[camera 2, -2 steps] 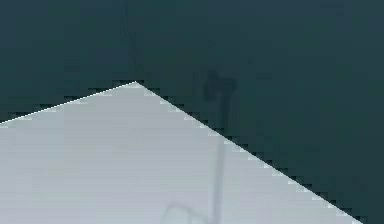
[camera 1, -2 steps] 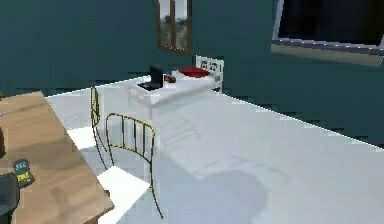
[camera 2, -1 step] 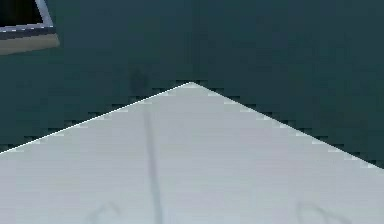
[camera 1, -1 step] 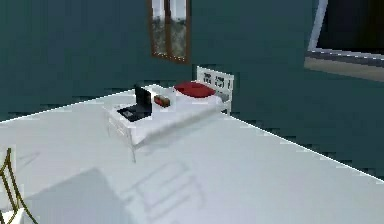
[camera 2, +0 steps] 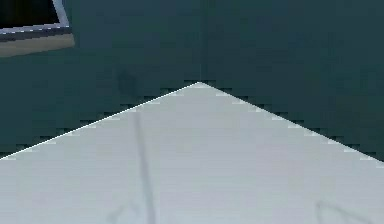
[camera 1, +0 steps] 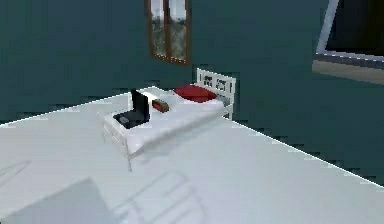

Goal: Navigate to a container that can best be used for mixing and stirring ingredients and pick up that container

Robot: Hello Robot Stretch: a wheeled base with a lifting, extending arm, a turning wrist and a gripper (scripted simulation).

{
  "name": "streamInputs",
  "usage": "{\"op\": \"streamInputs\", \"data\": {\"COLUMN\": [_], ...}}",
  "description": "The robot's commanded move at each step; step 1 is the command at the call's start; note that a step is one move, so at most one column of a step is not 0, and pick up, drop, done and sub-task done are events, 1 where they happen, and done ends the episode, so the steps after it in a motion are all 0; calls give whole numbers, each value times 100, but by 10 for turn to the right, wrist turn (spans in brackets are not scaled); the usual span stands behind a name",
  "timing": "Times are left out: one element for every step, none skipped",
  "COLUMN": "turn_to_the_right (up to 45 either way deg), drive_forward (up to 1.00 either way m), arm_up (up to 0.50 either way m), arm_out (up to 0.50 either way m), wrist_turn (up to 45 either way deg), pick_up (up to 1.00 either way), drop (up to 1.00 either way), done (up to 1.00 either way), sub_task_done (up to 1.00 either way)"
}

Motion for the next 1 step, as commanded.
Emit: {"op": "streamInputs", "data": {"turn_to_the_right": [-420], "drive_forward": [0], "arm_up": [0], "arm_out": [0], "wrist_turn": [0], "pick_up": [0], "drop": [0], "done": [0], "sub_task_done": [0]}}
